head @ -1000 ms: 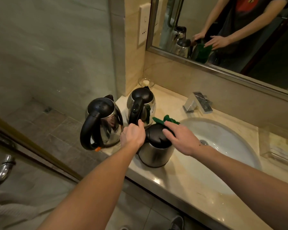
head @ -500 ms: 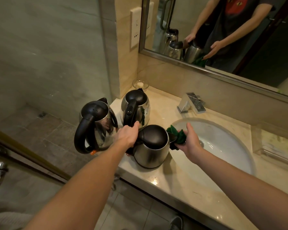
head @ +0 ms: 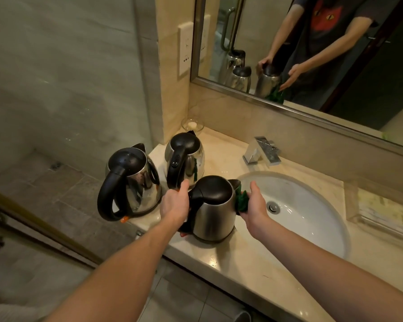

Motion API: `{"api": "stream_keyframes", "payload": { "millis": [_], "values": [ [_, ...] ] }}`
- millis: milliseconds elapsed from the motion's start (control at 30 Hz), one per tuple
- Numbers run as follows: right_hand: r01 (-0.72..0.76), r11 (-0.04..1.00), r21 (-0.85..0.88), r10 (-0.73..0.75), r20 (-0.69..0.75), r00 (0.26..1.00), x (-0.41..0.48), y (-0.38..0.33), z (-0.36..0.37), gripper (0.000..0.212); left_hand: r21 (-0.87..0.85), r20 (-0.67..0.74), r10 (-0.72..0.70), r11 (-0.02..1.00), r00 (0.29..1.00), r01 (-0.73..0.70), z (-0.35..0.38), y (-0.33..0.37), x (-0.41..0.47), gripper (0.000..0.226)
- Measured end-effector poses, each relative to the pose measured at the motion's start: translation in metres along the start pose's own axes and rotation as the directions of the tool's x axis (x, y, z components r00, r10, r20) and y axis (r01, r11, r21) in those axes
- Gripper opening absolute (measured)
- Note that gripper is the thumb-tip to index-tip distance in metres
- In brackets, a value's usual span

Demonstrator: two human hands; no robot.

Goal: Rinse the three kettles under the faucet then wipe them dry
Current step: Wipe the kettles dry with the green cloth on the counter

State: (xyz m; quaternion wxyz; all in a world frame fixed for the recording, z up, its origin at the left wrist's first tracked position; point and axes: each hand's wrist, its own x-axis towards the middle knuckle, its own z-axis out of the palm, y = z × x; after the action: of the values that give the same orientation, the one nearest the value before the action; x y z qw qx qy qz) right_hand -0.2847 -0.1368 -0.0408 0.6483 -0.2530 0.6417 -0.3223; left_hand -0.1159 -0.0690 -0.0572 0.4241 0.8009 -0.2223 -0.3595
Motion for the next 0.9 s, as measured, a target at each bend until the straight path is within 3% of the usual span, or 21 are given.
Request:
{"api": "stream_keyframes", "payload": {
  "millis": [233, 400, 533, 733, 900],
  "values": [
    [0.069, 0.989, -0.130, -0.079, -0.071, 0.994, 0.006, -0.019, -0.006, 0.059, 0.032, -0.187, 0.049, 0.999, 0.981, -0.044, 0.036, 0.033, -0.010, 0.060],
    [0.051, 0.996, -0.076, -0.055, -0.063, 0.996, 0.018, -0.036, -0.011, 0.035, -0.048, -0.268, -0.056, 0.998, 0.962, 0.045, 0.073, 0.053, 0.004, 0.062],
    [0.053, 0.994, -0.098, -0.053, -0.003, 0.999, 0.037, -0.051, -0.006, 0.060, -0.067, -0.299, -0.114, 0.993, 0.947, 0.099, 0.102, 0.074, 0.019, 0.066],
    [0.033, 0.993, -0.117, -0.033, 0.006, 0.999, 0.077, -0.076, 0.000, 0.064, -0.023, -0.320, -0.077, 0.997, 0.944, 0.074, 0.137, 0.108, 0.038, 0.058],
    [0.067, 0.987, -0.143, -0.063, 0.033, 0.997, 0.107, -0.092, 0.004, 0.060, -0.016, -0.382, -0.084, 0.996, 0.920, 0.084, 0.160, 0.115, 0.066, 0.070]
  ]
}}
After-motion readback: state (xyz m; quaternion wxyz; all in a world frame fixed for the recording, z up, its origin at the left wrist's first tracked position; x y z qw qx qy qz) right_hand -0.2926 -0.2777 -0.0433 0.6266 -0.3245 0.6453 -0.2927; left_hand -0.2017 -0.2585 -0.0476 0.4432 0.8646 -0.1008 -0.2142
